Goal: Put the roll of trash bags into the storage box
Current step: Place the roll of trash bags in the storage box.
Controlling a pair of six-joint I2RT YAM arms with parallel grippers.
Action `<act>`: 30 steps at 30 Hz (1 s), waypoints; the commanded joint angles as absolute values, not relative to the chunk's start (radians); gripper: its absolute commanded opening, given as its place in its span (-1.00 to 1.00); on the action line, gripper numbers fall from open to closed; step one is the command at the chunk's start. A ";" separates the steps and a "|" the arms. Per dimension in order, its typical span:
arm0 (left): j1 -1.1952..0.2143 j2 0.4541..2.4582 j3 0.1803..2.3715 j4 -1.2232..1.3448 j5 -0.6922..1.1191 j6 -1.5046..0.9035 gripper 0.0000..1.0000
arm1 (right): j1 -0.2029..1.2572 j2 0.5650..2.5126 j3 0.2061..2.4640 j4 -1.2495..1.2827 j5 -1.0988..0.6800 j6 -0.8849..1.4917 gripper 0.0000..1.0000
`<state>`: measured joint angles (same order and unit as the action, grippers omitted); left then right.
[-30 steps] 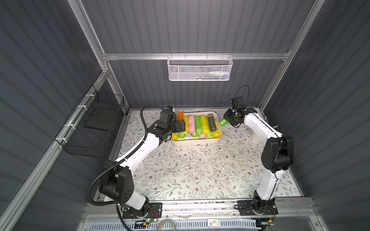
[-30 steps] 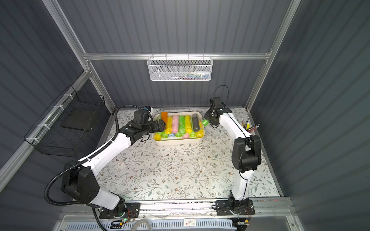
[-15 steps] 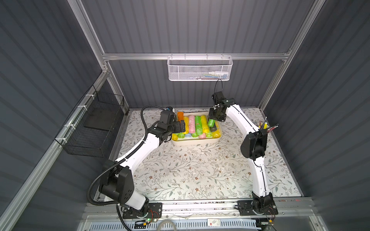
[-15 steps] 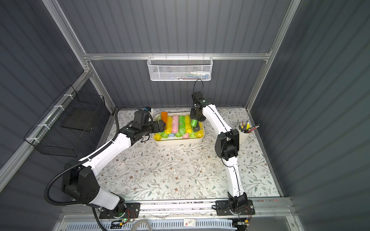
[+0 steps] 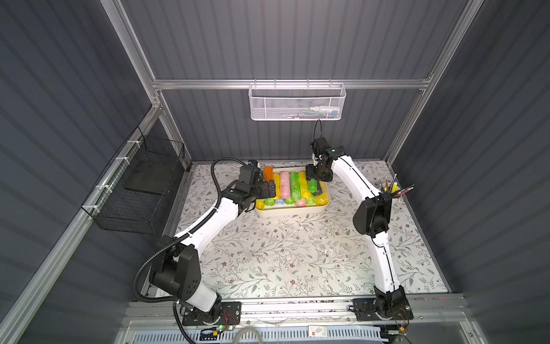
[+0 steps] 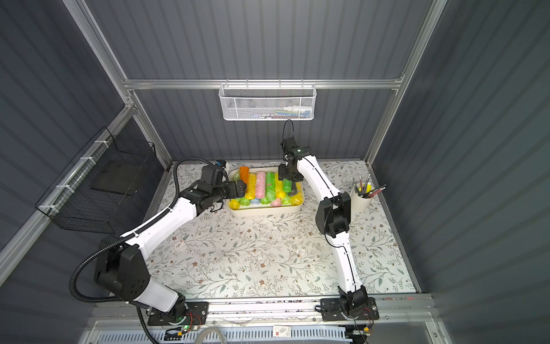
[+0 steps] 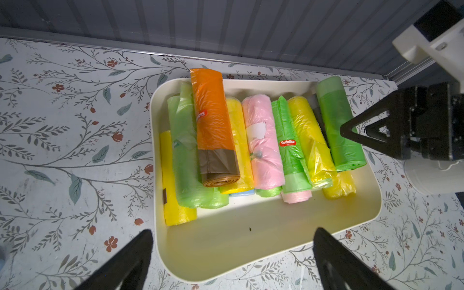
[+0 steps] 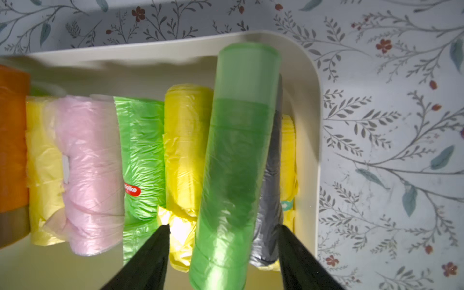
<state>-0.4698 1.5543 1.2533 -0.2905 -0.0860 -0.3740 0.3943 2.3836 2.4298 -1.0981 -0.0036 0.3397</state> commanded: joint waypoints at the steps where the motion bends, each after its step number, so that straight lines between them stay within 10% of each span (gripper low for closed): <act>1: -0.473 1.568 1.264 -0.298 -0.102 -0.351 1.00 | 0.396 2.385 2.446 -1.098 -0.004 0.319 0.54; 12: -0.472 1.454 1.177 -0.233 -0.370 -0.303 1.00 | 0.398 2.069 2.263 -0.950 0.108 0.360 0.98; 30: -0.458 1.400 0.653 0.419 -0.922 0.002 1.00 | 0.298 1.068 0.783 0.082 0.387 0.293 0.98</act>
